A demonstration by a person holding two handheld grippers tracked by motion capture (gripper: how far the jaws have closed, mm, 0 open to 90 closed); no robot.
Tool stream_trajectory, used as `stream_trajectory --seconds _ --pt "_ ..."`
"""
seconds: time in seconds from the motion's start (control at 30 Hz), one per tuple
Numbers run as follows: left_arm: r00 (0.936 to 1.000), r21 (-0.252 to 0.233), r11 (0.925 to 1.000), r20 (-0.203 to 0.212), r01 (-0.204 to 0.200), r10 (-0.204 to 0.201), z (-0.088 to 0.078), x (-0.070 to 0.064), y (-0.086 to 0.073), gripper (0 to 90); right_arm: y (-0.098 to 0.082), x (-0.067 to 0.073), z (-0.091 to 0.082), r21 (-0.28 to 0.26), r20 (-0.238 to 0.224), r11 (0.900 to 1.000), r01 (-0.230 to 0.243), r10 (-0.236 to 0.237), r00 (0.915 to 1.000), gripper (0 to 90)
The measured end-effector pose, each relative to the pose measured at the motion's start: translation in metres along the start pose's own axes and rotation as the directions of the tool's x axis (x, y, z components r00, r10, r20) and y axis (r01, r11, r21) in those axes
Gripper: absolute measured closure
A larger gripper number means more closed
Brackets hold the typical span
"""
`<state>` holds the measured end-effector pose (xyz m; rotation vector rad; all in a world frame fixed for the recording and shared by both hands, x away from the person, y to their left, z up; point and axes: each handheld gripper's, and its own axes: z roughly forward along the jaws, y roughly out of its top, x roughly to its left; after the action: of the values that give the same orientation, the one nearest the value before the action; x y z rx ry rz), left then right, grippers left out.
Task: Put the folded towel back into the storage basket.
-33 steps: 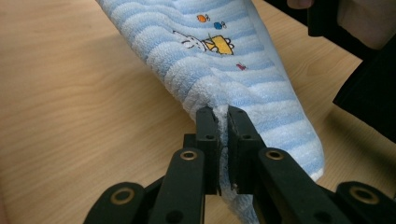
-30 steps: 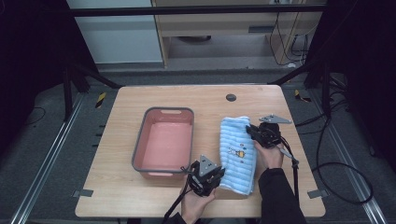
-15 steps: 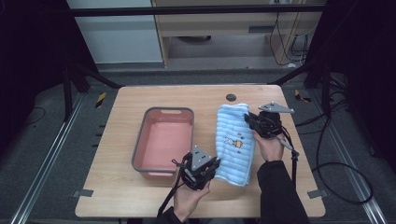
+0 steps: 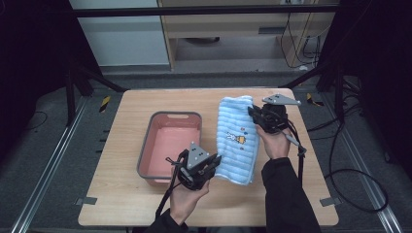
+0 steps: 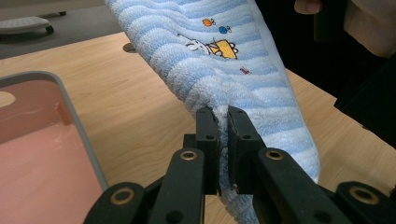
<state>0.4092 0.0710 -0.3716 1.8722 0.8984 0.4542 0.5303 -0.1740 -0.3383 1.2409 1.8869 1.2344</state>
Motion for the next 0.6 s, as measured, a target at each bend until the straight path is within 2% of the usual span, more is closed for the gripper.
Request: stream_trajectory --seconds 0.27,0.6 --pt "0.9998 -0.006 1.0 -0.02 0.0 0.0 -0.012 0.011 0.003 84.6 0.009 0.011 0.006 -0.007 -0.011 1.0 0.005 -0.005 0.9999 80.3" --pt "0.9987 -0.02 0.9998 -0.051 0.007 -0.008 -0.031 0.033 0.006 84.6 0.029 0.036 0.02 -0.02 -0.032 0.999 0.029 -0.03 0.9991 80.3"
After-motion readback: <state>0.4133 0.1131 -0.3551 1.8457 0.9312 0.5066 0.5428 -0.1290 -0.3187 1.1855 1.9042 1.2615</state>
